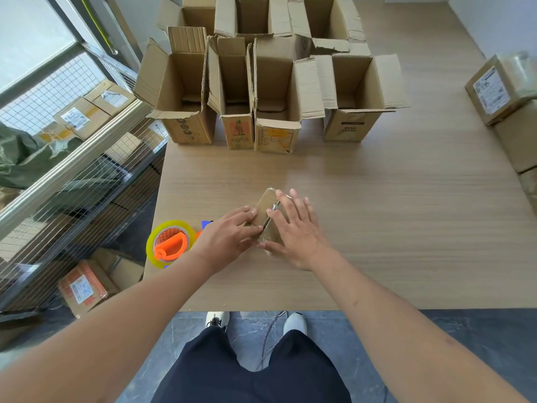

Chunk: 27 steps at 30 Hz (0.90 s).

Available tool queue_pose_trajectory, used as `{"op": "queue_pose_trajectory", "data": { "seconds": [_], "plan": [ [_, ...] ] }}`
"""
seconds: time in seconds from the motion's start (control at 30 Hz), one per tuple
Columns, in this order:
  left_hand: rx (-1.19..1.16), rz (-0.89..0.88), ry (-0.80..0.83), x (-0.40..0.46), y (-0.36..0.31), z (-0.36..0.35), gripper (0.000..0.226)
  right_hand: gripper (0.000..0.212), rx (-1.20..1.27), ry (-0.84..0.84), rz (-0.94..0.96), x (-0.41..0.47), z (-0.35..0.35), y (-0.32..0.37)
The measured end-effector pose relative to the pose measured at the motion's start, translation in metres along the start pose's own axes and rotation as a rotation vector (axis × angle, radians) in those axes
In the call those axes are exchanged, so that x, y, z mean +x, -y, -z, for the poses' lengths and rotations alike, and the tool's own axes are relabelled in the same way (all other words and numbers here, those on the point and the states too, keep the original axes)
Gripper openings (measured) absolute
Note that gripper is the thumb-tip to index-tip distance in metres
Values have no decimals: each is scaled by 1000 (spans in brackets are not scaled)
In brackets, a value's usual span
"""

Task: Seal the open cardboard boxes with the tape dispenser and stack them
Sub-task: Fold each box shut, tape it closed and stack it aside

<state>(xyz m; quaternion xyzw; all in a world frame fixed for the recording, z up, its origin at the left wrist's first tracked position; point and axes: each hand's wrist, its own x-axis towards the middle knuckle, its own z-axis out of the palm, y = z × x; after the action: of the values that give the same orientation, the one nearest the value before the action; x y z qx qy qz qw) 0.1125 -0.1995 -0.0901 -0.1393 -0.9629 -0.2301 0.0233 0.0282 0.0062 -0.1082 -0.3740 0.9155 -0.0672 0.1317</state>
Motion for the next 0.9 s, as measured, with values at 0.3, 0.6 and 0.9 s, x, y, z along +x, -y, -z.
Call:
{"op": "queue_pose_trajectory", "data": {
  "seconds": [0.3, 0.6, 0.9],
  "plan": [
    [-68, 18, -77, -7, 5, -14, 32, 86, -58, -3, 56, -1, -9, 15],
    [-87, -25, -32, -9, 10, -3, 51, 99, -129, 39, 103, 1, -15, 3],
    [-21, -18, -13, -4, 3, 9, 39, 92, -55, -40, -19, -10, -5, 17]
  ]
}}
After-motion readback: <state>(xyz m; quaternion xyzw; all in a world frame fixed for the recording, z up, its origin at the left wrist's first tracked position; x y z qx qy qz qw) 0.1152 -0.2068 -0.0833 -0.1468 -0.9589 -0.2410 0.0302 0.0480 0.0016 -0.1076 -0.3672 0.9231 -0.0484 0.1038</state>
